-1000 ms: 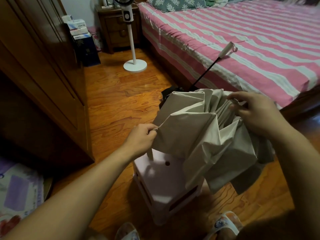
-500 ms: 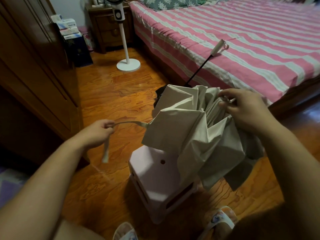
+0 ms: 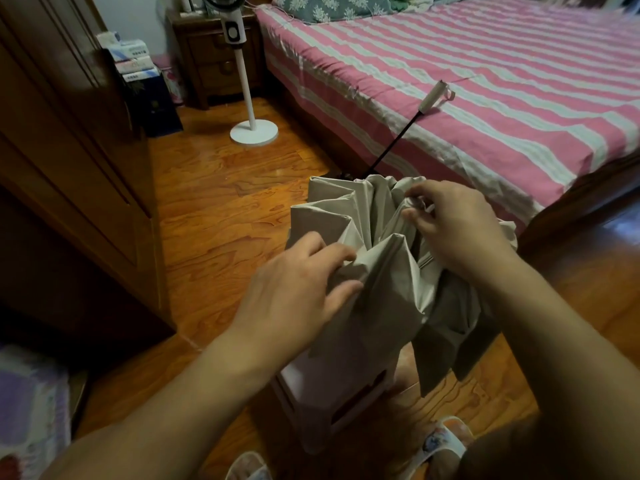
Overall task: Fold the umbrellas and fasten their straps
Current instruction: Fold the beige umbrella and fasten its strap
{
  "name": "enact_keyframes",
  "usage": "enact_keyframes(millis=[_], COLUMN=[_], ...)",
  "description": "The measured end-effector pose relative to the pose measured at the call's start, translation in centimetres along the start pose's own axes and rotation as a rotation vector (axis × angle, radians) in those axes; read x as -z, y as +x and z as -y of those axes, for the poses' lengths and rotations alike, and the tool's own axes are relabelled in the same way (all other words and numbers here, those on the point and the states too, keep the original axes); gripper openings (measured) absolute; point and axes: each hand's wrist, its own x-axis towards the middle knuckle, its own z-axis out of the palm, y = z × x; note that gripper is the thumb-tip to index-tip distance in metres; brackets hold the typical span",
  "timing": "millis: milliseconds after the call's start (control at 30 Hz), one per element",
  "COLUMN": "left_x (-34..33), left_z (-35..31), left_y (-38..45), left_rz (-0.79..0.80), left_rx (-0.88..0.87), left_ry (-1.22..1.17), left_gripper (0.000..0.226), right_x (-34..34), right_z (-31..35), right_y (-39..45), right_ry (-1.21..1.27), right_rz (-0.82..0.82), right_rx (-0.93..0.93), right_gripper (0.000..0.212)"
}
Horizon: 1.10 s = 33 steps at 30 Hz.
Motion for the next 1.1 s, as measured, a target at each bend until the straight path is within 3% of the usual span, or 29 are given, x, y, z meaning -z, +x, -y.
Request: enact_keyframes(millis=[133,300,433,567,667,833,1000,1100], left_x=[-0.2,1.7,3.6,4.6,4.3,1.8,2.0,2.6], left_z=[0.8,1.6,1.7,3.2,3.7,1.7,2.0,2.1], left_y=[0.0,0.7,0.8,0.9,0.7,-0.1,-0.5,-0.6], left_rz=[-0.051,-0.101,0.139,0.334,0.272,0.268,-0.009,-0.057], left_rx=[0.079,0.060,-0.041,0.041,0.036,0.140,0.122,0.156], left_ry=[0.009,-0.038,0.065,-0.022,0.120,0.028,0.101,0.073], left_gripper=[0.015,0.033,0.039,0.041,0.027,0.042,0.015,0.014], right_x=[0.1,0.0,-0.2,-0.1,-0.1,-0.4,-0.3,-0.2], right_z=[-0.3,-0.2,0.0,-0.4,-0.7,-0.8,-1.0,-0.9], right_y=[-0.2,-0.4,-0.6,-0.5,-0.6,-0.3,0.0,0.0], right_ry=[0.011,-0.010,-0.015,-0.008,-0.023,-0.060,-0.074,-0.071], right_rz=[-0.016,-0.026,-0.028,-0.017,-0.035,-0.053,-0.054,-0.044], right_rx=[-0.012,-0.002,0.017,0.012,0.015,-0.012,-0.051,-0.047], right_gripper=[0.025,0.024,0.023,0.024,0.023,0.023,0.022,0.024])
